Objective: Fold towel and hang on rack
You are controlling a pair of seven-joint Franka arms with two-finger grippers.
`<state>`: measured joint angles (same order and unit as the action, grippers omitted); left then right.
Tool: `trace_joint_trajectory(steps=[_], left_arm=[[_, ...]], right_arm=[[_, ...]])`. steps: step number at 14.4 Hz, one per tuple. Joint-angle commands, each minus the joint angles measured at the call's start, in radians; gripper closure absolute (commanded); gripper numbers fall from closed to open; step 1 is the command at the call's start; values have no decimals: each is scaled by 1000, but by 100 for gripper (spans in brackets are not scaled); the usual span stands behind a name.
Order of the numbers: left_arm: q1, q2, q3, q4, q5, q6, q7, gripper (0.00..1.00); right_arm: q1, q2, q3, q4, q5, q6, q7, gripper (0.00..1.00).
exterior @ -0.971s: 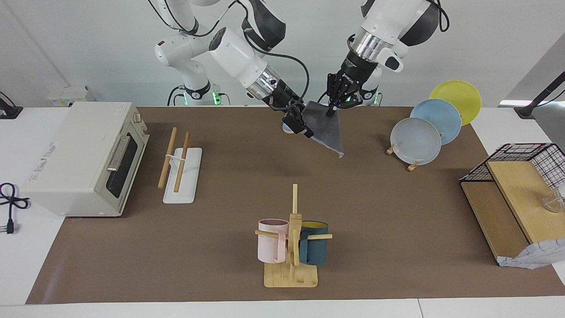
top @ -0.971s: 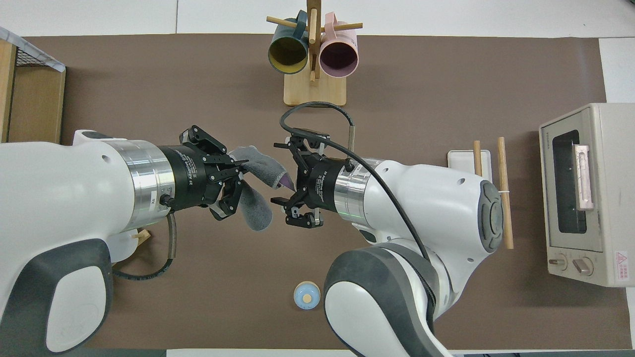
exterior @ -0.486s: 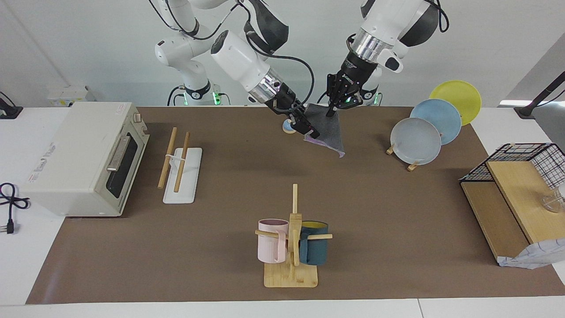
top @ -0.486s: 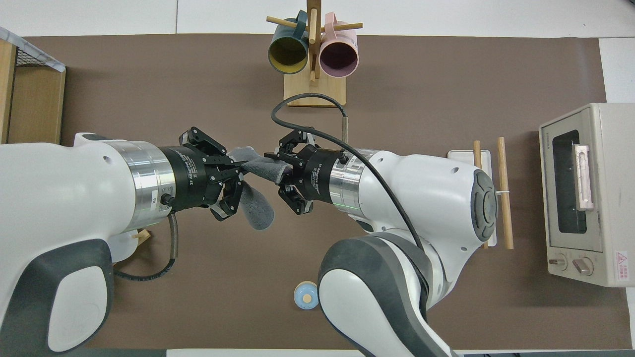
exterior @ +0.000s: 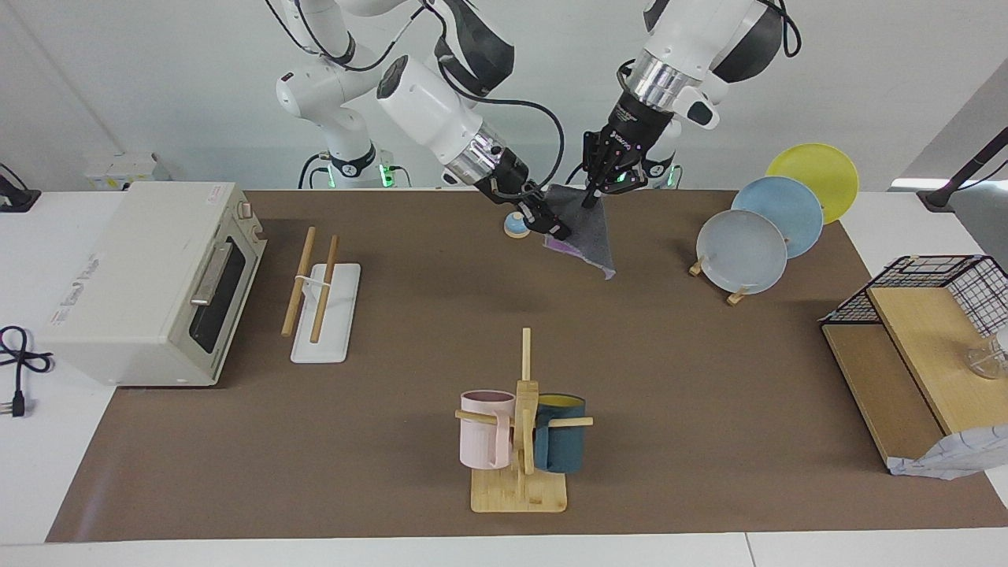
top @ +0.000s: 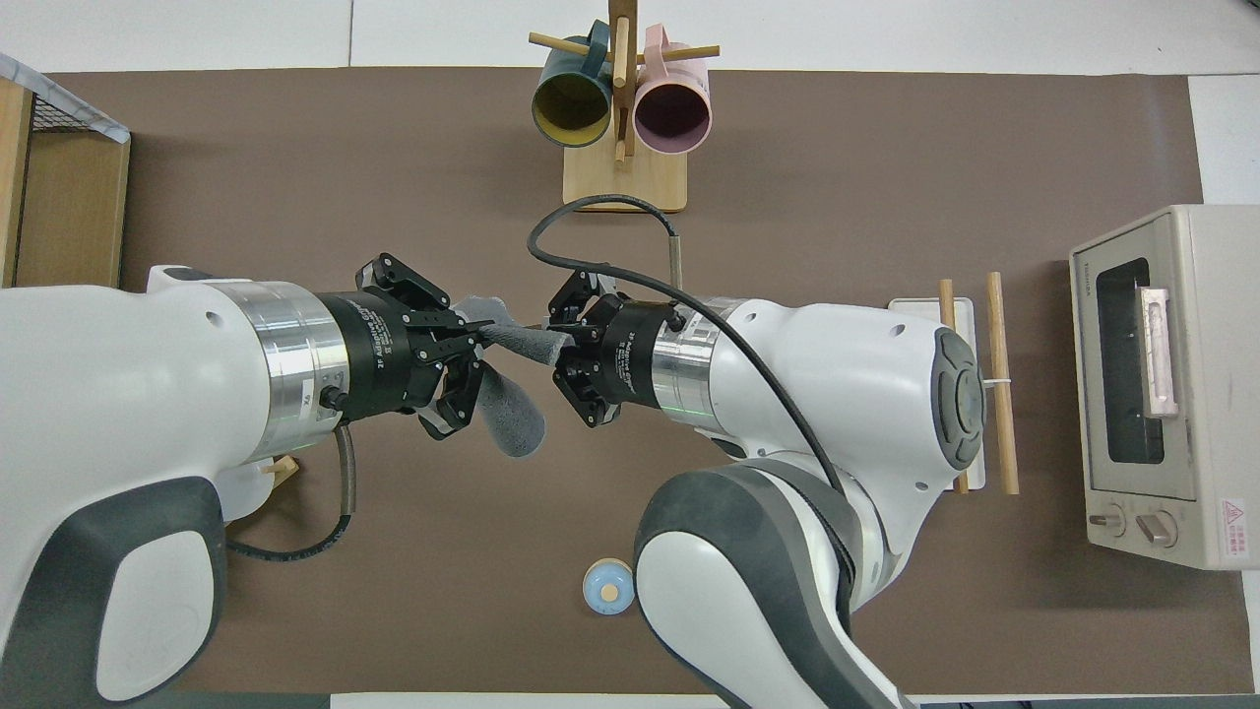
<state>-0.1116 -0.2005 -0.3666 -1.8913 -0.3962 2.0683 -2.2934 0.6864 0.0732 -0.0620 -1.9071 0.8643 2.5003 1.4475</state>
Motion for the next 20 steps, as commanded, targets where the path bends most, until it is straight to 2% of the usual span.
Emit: trace_joint_trajectory(steps=[1, 4, 7, 10, 14, 17, 20], left_arm=[[-14, -33, 8, -32, 10, 12, 44, 1], [-8, -33, 11, -32, 10, 6, 104, 0], [13, -33, 15, -34, 10, 3, 239, 0], [73, -31, 18, -37, 10, -7, 476, 0], [182, -22, 20, -40, 10, -52, 993, 0], [285, -7, 20, -2, 33, -135, 1472, 0], [323, 61, 20, 113, 189, -252, 1788, 0]], right_arm=[[-24, -4, -4, 3, -54, -78, -100, 100], [-121, -19, -2, 14, -333, -306, -302, 100], [-213, -38, -4, 5, -477, -464, -507, 100], [-338, -64, -4, -36, -589, -590, -678, 100], [-516, -79, -4, -61, -688, -702, -958, 100], [-548, -79, -2, -38, -842, -754, -1119, 100], [-560, -98, -6, -27, -931, -799, -1211, 100]])
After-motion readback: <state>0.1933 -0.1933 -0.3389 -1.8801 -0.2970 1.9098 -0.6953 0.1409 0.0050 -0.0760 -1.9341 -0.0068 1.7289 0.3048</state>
